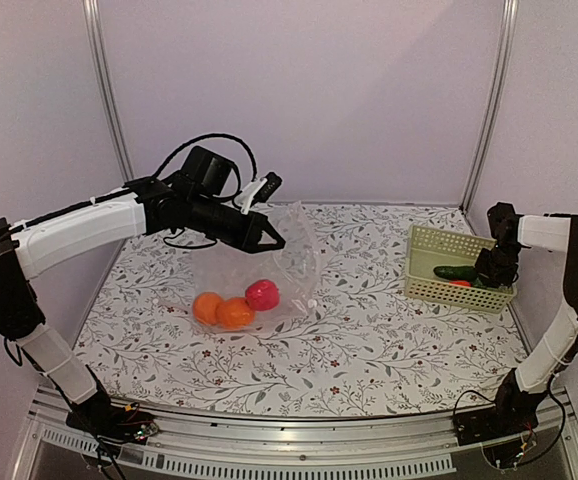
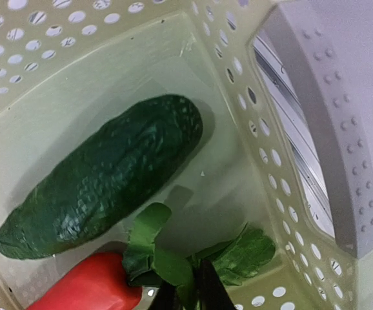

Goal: Place the food in the zip-top bag and seal the zipper
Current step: Adjust the fake vegetable in the bin.

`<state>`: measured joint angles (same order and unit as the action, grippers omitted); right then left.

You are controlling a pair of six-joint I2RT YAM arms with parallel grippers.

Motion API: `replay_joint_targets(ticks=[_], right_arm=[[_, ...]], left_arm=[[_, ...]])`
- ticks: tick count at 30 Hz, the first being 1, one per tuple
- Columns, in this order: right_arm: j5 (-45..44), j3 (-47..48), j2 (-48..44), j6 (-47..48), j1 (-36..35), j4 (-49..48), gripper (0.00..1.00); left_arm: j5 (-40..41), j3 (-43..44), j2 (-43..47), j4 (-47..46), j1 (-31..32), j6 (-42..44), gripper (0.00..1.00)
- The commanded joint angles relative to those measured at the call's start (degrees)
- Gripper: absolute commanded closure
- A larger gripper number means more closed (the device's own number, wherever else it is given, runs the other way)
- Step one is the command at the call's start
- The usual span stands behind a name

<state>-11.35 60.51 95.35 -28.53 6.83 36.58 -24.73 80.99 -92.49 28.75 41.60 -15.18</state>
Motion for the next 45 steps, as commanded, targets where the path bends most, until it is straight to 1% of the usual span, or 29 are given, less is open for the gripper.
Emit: replay_joint_targets(ticks=[1,5,12,28,29,31,34,40,45], right_arm=[[1.05,1.15,-1.10,-0.71,0.20,-0.84,0.99],[1.12,2.01,-2.73,-0.73,0.18,-1.20,1.00],[2.32,2.50,-8.92,0.78,0.20,-2.05,1.00],[11.64,3.65,-19.74,6.45,0.20,-2.76,1.00],[13.26,3.91,-19.96,6.54,0.20,-2.58,1.00],[13.66,4.04,-19.87,6.52,0.20,-1.89,1.00],[9.65,3.03,-18.19,6.29,0.19,-0.82,1.00],[4.68,-0.79,-13.39,4.37,0.18,0.83,1.00],[4.90,-1.80,-11.77,4.34,0.24,1.15,1.00]], left_arm=[[0.69,-0.32,1.30,0.51,-0.34,0.56,1.00],[0.89,-0.31,1.27,0.61,-0.36,0.67,1.00],[0.91,-0.31,1.31,0.58,-0.38,0.68,1.00],[0.74,-0.40,1.30,0.33,-0.33,0.45,1.00],[0.66,-0.47,1.33,0.29,-0.34,0.46,1.00],[0.57,-0.41,1.31,0.29,-0.33,0.40,1.00],[0.39,-0.40,1.47,0.27,-0.32,0.32,1.00],[1.00,-0.48,1.63,0.27,-0.35,0.58,1.00],[0.75,-0.48,1.56,0.34,-0.33,0.55,1.00]])
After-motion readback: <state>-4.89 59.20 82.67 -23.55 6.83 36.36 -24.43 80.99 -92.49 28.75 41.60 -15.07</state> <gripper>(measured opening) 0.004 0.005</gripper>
